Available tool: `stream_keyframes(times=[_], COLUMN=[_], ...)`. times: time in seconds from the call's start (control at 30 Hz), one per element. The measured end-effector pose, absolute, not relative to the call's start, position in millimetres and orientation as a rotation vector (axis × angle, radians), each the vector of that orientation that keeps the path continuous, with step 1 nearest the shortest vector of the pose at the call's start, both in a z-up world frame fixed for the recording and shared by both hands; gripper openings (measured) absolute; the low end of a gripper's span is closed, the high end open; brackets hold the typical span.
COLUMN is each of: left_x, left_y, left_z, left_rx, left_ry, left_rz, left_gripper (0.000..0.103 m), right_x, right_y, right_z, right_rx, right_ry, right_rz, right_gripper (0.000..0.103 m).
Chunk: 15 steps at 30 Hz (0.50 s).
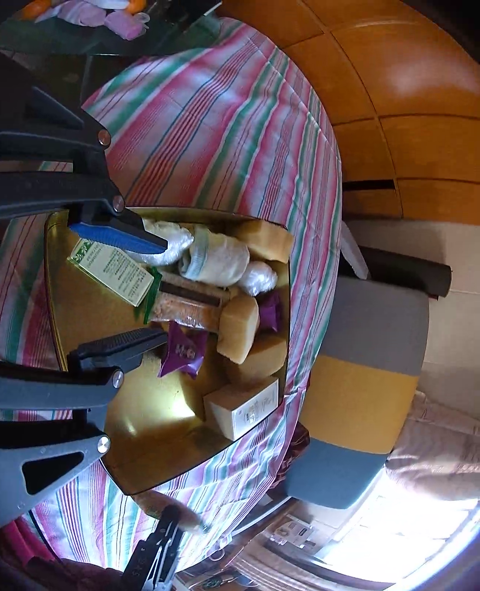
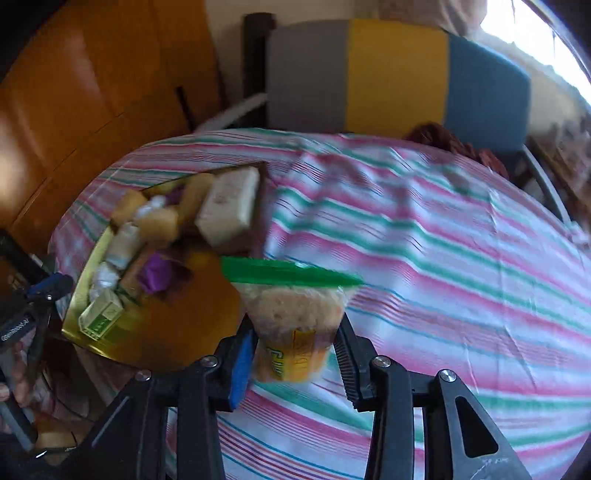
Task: Organize objects
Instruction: 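Carry the WEIDAN bag into the gold tray and open the right gripper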
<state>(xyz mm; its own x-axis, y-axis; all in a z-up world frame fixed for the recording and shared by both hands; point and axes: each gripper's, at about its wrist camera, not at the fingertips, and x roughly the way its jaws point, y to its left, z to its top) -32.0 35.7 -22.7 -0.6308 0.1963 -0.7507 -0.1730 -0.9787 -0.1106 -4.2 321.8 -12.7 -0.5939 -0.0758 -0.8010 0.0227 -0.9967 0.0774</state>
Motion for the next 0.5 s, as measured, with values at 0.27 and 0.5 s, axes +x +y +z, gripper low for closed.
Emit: stream_keyframes(times=[0.27,0.5], left_x=[-32.5,-34.3], left_y=[28.9,20.0], left_z=[-24.2,-23.1], left_rx=[-1.248,-1.241], left_ry=[-0.088,-0.127], left_rz=[2.668,2.687], left_gripper=[0.042,0.042], right_x=[-32.6,-28.6], right_y=[274.6,262.6], right_z=[-5.9,16.7], right_rx=[1.334,1.230], right_ry=[0.167,0.344], right_rz=[-2.741,-2.722], right_gripper=[0.042,0.040])
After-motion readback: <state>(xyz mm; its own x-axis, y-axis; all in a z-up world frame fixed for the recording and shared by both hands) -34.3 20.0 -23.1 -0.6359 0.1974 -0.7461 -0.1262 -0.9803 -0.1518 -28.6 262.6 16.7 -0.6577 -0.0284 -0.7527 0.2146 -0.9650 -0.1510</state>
